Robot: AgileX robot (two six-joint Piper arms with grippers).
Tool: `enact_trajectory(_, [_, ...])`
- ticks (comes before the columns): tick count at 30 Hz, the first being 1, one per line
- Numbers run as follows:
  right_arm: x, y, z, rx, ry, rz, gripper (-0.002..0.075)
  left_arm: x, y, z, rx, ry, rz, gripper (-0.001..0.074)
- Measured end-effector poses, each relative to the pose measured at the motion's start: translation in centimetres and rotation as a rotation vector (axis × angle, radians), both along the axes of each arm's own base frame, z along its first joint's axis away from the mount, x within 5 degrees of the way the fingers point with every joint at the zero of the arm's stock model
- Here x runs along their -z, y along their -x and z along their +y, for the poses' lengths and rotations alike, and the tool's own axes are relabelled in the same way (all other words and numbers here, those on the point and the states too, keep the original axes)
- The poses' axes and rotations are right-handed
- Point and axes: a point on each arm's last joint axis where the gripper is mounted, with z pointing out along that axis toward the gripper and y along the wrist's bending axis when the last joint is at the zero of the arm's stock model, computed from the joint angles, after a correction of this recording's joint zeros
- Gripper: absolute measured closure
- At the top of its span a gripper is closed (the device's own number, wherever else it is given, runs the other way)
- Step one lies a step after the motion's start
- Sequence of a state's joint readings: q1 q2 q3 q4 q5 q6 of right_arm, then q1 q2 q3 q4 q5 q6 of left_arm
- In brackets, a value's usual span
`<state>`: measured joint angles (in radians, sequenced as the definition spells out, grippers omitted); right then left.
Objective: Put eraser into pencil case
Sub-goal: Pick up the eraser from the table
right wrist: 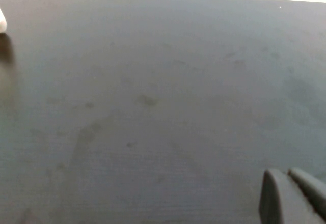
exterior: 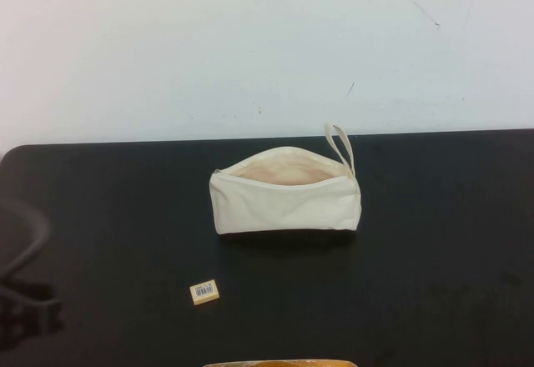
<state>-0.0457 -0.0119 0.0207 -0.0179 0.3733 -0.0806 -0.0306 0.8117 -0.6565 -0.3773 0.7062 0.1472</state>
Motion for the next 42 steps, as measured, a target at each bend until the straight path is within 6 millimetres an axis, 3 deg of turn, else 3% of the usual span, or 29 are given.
enact_trajectory(5, [0.0,0.0,0.0,0.000,0.000,0.000,0.0727,0.1,-3.4,-1.7,0.213,0.055,0.171,0.0736])
enact_trajectory(13, [0.0,0.0,0.0,0.000,0.000,0.000,0.0727,1.0,-8.7,-4.3,0.421,0.102,0.218,0.0736])
enact_trajectory(23, [0.0,0.0,0.0,0.000,0.000,0.000,0.0727,3.1,-10.7,-10.0,0.761,-0.327,0.211,0.0727])
enact_trajectory(27, [0.0,0.0,0.0,0.000,0.000,0.000,0.0727,5.0,-10.9,-11.8,0.846,-0.515,0.212,0.0644])
enact_trajectory(35, [0.0,0.0,0.0,0.000,0.000,0.000,0.0727,8.6,-13.1,-13.7,0.831,-0.643,0.164,0.0317])
enact_trajectory(42, [0.0,0.0,0.0,0.000,0.000,0.000,0.0727,11.2,-14.6,-14.6,0.828,-0.639,0.134,0.0274])
